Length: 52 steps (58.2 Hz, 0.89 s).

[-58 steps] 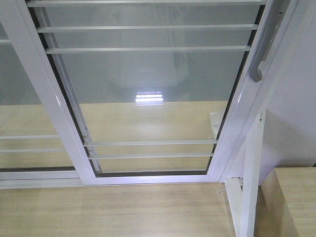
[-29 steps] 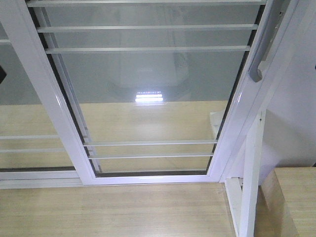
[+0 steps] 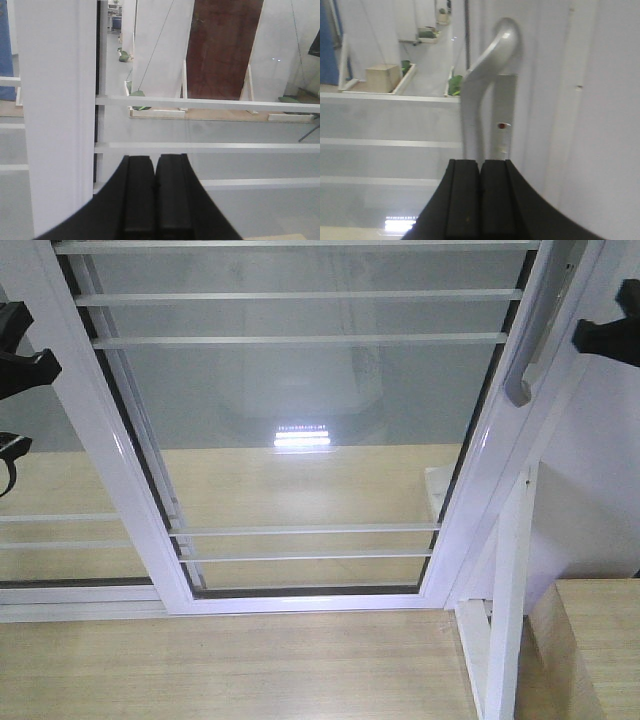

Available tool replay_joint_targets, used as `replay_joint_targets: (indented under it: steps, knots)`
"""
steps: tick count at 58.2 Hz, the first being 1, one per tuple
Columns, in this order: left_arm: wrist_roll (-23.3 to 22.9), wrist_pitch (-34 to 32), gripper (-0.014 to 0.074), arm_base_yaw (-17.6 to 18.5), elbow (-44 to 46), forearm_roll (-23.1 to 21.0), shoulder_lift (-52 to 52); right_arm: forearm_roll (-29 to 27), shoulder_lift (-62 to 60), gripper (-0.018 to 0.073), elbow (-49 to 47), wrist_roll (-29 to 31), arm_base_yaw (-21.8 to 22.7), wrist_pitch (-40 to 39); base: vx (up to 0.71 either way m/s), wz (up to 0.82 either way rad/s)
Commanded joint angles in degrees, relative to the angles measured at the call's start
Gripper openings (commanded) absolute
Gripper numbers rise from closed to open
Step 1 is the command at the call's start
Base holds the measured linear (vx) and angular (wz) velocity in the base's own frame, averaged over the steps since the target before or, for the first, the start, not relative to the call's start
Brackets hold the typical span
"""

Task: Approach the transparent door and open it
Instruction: 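Raise both arms, bringing the right gripper to the silver door handle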

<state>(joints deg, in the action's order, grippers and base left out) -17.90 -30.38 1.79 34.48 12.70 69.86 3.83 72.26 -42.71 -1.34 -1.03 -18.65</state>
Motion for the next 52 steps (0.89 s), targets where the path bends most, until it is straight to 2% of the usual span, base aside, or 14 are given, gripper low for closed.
replay_joint_targets:
  steps: [1, 12, 27, 37, 48, 52]
  knots:
    - [-0.49, -5.49, 0.0003, 0.13, 1.95, -0.53, -1.19, 1.37, -0.15, -0.0001, -2.14, -0.08, -2.43, -8.61, 0.0, 0.0]
    - [2.66, -5.36, 0.0017, 0.13, 1.95, -0.53, -1.19, 1.35, 0.47, 0.0, -2.14, -0.15, -3.46, -9.31, 0.0, 0.0]
    - [3.89, -5.36, 0.0138, 0.13, 1.95, -0.47, -1.19, 1.04, 0.47, 0.0054, -2.14, -0.06, -3.46, -9.09, 0.0, 0.0]
    - [3.89, -4.93, 0.026, 0.13, 1.95, -0.47, -1.19, 1.04, 0.47, 0.0196, -2.14, 0.01, -3.46, -9.05, 0.0, 0.0]
    - [3.89, -4.74, 0.0421, 0.13, 1.95, -0.56, -1.19, 0.33, 0.47, 0.045, -2.14, 0.01, -3.46, -8.99, 0.0, 0.0]
    - [3.89, -4.54, 0.0448, 0.13, 1.95, -0.56, -1.19, 0.28, 0.53, 0.0504, -2.14, 0.48, -3.46, -9.05, 0.0, 0.0]
